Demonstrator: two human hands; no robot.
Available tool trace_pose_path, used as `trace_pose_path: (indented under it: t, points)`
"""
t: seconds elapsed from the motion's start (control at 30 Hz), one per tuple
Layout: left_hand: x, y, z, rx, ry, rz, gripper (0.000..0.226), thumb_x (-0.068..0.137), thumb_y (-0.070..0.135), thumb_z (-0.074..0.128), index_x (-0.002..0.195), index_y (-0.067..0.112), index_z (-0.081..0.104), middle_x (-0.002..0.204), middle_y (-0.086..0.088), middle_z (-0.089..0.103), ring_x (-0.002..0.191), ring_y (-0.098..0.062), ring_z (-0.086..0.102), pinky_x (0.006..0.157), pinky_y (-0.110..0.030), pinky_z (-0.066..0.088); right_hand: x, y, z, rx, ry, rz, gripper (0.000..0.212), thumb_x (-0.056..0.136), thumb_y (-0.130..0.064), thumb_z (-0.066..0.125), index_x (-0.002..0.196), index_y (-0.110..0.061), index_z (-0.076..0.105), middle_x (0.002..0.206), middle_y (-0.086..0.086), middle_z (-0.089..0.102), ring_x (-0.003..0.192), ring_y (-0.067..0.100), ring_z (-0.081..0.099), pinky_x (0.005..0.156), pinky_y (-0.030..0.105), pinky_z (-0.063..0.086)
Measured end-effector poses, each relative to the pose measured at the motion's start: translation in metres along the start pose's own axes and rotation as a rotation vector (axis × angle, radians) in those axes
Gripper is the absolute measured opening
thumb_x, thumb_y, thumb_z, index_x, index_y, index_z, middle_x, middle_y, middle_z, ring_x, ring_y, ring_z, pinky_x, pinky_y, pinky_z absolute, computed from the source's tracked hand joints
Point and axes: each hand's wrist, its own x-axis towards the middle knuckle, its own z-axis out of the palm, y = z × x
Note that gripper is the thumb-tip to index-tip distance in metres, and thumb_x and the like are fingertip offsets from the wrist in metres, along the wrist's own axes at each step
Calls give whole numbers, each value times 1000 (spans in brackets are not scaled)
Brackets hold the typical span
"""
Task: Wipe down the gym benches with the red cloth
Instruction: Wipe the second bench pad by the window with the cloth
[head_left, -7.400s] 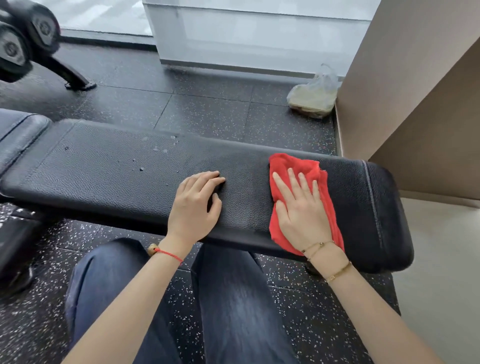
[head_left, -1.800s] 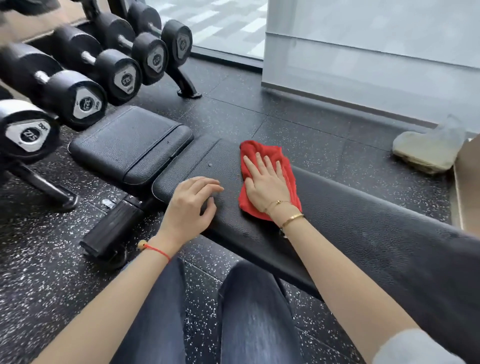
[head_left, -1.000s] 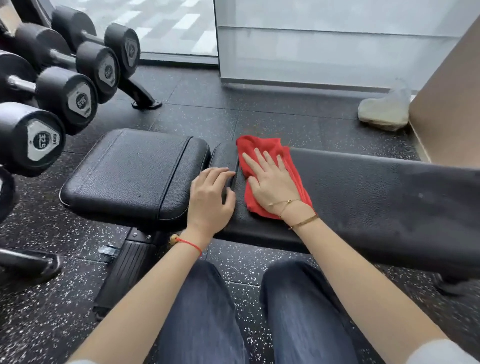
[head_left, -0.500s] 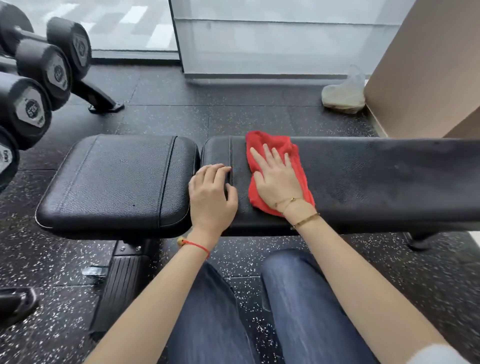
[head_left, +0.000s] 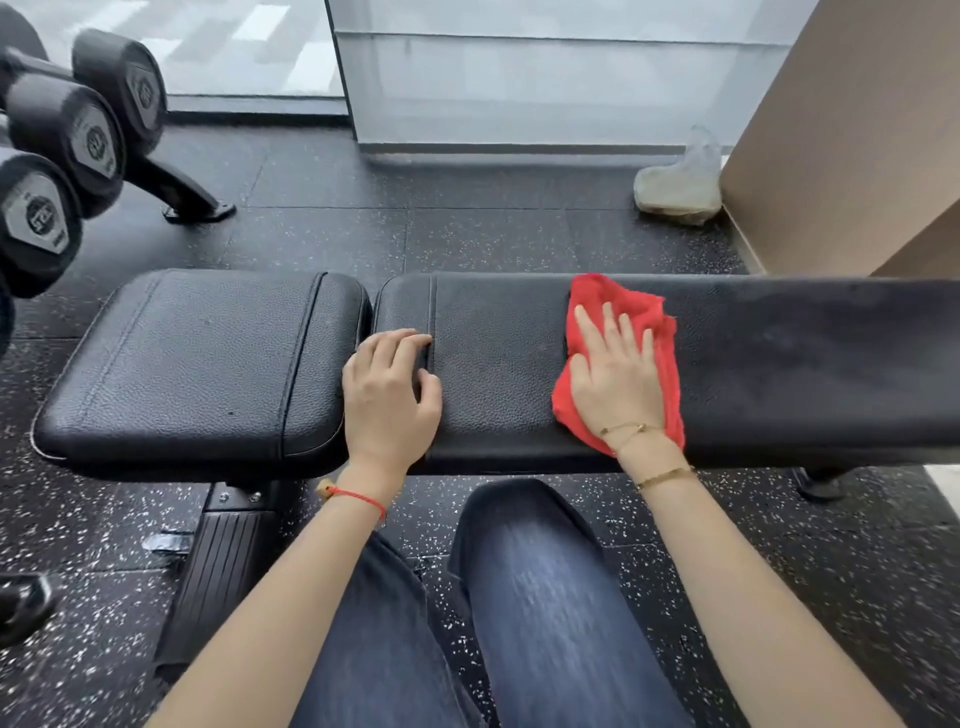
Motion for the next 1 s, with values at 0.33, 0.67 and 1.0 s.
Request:
trace_pose_path:
  t: [0.33,0.67,1.0]
  points:
    - [0,-2,2,8,17,19,38,85,25,48,119,21,63,126,4,63,125,-21,50,104,-39,37,-22,-54,6,111,-52,-402,60,95,-31,39,152,-31,21,161,2,18,149,21,14,122,40,0]
    - [-1,5,3,1,28,-19,37,86,20,48,120,20,63,126,4,62,125,-19,49,106,-39,38,58,11,2,17,-71,-78,59,97,-30,34,153,-29,16,162,7,11,149,24,12,121,45,1]
    - [-3,1,1,-19,17,3,38,87,19,49,122,20,64,128,4,62,126,-19,49,108,-38,37,-18,0,-1,128,-95,-495,59,95,-29,39,152,-32,21,160,0,19,148,21,16,122,42,4]
